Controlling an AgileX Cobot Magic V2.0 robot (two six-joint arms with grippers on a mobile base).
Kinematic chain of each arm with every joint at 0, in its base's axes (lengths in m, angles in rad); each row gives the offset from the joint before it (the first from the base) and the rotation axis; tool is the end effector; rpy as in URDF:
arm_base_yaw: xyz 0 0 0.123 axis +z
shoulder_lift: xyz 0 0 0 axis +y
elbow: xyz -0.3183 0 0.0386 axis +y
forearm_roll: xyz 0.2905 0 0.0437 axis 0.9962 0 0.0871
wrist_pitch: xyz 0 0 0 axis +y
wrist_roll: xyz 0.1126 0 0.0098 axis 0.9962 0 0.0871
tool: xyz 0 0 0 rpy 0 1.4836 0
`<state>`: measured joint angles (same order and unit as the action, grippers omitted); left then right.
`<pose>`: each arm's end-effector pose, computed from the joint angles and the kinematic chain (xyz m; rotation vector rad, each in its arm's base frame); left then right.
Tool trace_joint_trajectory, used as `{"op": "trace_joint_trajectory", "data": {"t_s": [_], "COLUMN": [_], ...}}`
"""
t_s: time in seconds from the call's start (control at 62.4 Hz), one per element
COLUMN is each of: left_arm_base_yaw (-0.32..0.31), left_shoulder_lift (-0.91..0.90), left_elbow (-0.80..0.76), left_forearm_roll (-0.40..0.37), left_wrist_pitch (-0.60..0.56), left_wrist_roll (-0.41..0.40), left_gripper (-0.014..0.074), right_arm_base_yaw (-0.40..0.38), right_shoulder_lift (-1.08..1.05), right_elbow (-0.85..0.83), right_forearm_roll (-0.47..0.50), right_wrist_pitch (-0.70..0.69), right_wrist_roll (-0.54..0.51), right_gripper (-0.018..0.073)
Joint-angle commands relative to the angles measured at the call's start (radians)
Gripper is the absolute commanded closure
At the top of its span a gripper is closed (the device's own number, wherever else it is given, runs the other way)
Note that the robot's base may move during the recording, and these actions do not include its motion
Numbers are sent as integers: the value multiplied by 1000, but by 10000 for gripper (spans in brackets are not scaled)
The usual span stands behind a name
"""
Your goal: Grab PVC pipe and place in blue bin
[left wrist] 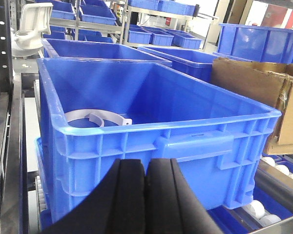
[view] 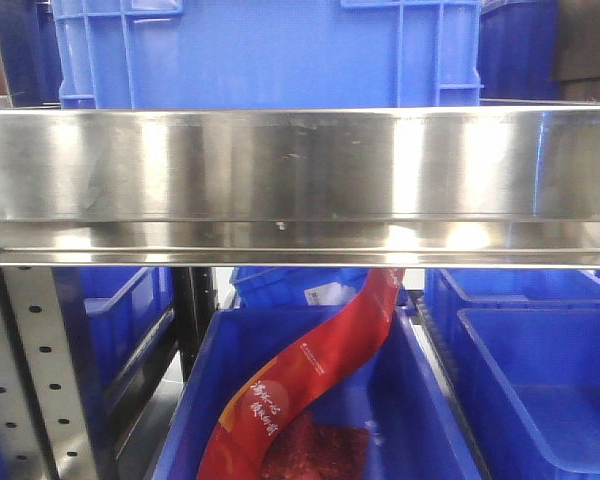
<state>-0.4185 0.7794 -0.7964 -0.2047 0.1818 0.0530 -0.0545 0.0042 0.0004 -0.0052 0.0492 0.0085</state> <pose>0.1838 -0.0863 0.4144 0.2523 1.6457 -0.4618 0.0854 -0.0047 0.2090 0.0446 1.5369 -0.0409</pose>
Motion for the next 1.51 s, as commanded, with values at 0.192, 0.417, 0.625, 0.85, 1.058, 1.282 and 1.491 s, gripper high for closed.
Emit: {"op": "trace_joint_trajectory", "data": {"t_s": [0.192, 0.417, 0.625, 0.85, 1.058, 1.282, 1.491], "left_arm_base_yaw": [-5, -5, -5, -5, -5, -5, 62], "left_shoulder_lift": [-6, -6, -6, -6, -6, -6, -118], "left_elbow": [-3, -3, -3, -3, -3, 7, 133], "left_forearm_roll": [1, 1, 1, 1, 1, 1, 97], "left_wrist_pitch": [-14, -14, -14, -14, -14, -21, -57], "left_wrist_roll": [2, 2, 2, 2, 2, 2, 2], "left_gripper": [707, 707, 707, 707, 707, 707, 707], "right_arm_base_yaw": [-6, -6, -6, -6, -6, -6, -6], "right_shoulder_lift": [-4, -4, -4, -4, -4, -4, -4], "right_elbow": [0, 0, 0, 0, 0, 0, 0], "right_forearm_roll": [33, 33, 33, 33, 33, 33, 33], "right_wrist_pitch": [-5, -39, -41, -41, -41, -41, -41], "right_wrist_roll": [0, 0, 0, 0, 0, 0, 0], "right_gripper": [727, 727, 727, 727, 727, 727, 727]}}
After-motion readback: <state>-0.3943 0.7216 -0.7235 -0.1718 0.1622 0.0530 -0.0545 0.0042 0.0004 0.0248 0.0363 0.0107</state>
